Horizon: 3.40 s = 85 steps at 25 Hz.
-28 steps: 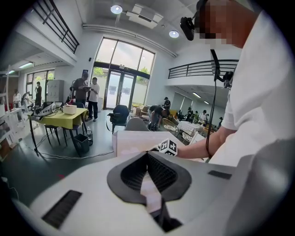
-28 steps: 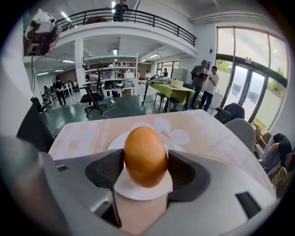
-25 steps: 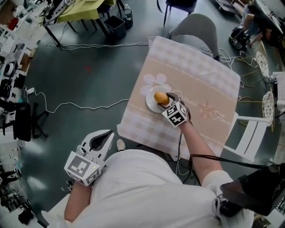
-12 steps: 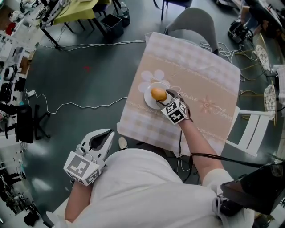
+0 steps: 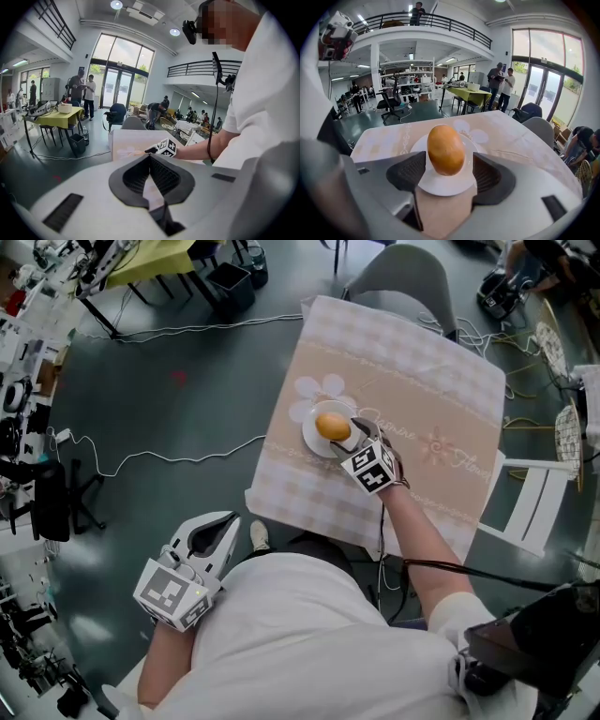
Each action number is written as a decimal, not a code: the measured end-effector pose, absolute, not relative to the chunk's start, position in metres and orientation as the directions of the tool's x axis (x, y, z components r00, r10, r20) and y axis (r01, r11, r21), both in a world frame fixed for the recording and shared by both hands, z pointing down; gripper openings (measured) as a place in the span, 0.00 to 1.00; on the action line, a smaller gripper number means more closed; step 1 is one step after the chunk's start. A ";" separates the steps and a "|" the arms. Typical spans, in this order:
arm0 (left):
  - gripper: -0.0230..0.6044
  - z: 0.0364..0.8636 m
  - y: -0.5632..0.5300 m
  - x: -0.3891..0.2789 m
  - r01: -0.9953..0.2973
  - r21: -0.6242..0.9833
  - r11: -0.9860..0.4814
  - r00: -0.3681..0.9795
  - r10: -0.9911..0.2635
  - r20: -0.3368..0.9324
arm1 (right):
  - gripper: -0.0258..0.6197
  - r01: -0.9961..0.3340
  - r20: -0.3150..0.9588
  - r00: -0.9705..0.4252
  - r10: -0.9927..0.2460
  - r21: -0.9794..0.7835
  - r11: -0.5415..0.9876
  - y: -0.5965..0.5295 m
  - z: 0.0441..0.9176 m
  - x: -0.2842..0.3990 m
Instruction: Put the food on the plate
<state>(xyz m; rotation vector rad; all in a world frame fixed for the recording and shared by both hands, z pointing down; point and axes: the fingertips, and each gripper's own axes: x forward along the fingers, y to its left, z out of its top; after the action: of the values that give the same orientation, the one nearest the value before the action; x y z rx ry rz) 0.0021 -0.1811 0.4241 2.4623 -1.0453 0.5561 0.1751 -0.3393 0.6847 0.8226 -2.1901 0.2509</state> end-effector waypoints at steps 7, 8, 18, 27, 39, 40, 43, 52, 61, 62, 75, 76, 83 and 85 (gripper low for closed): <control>0.05 0.425 -0.173 -0.009 -0.722 0.217 -0.657 0.664 -0.572 0.482 | 0.52 -0.659 0.732 -0.453 -0.509 0.110 0.744 -0.327 0.682 0.179; 0.05 0.425 -0.171 -0.012 -0.715 0.217 -0.665 0.672 -0.567 0.477 | 0.52 -0.664 0.734 -0.443 -0.515 0.118 0.738 -0.325 0.681 0.180; 0.05 0.413 -0.152 -0.069 -0.625 0.212 -0.752 0.757 -0.517 0.399 | 0.52 -0.783 0.724 -0.308 -0.617 0.176 0.597 -0.284 0.645 0.173; 0.05 0.417 -0.109 -0.135 -0.478 0.242 -0.844 0.860 -0.393 0.325 | 0.26 -0.893 0.645 -0.257 -0.720 0.126 0.431 -0.164 0.575 0.120; 0.05 0.443 -0.035 -0.138 -0.244 0.241 -0.939 0.928 -0.155 0.338 | 0.06 -0.921 0.584 -0.312 -0.749 0.009 0.391 0.013 0.506 0.011; 0.05 0.440 -0.031 -0.132 -0.232 0.237 -0.943 0.932 -0.146 0.332 | 0.06 -0.920 0.574 -0.312 -0.757 0.016 0.391 0.019 0.500 0.009; 0.05 0.435 -0.016 -0.115 -0.197 0.232 -0.953 0.940 -0.117 0.320 | 0.06 -0.915 0.546 -0.308 -0.779 0.056 0.400 0.035 0.482 0.009; 0.05 0.429 0.055 -0.056 -0.134 0.214 -0.968 0.943 -0.058 0.329 | 0.06 -0.906 0.491 -0.329 -0.807 0.079 0.417 0.098 0.460 0.034; 0.05 0.431 0.119 -0.023 -0.151 0.203 -0.968 0.934 -0.073 0.349 | 0.06 -0.879 0.468 -0.373 -0.801 0.099 0.467 0.150 0.454 0.055; 0.05 0.432 0.123 -0.022 -0.159 0.201 -0.966 0.933 -0.081 0.352 | 0.06 -0.873 0.465 -0.384 -0.798 0.098 0.477 0.153 0.455 0.054; 0.05 0.440 0.159 -0.010 -0.209 0.209 -0.955 0.923 -0.122 0.365 | 0.06 -0.834 0.455 -0.452 -0.767 0.089 0.544 0.184 0.459 0.056; 0.05 0.441 0.160 -0.009 -0.208 0.209 -0.956 0.923 -0.121 0.365 | 0.06 -0.835 0.455 -0.451 -0.768 0.090 0.543 0.185 0.459 0.058; 0.05 0.443 0.166 -0.006 -0.182 0.230 -0.956 0.911 -0.076 0.406 | 0.06 -0.851 0.462 -0.444 -0.768 0.049 0.522 0.195 0.459 0.059; 0.05 0.444 0.175 -0.014 -0.164 0.250 -0.954 0.899 -0.040 0.437 | 0.06 -0.864 0.470 -0.442 -0.764 0.005 0.503 0.207 0.461 0.051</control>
<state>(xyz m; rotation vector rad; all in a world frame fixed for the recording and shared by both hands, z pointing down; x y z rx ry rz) -0.0135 0.1755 0.4443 2.7826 -0.1528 0.6312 0.0506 0.2069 0.4613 1.3456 -2.3367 0.3296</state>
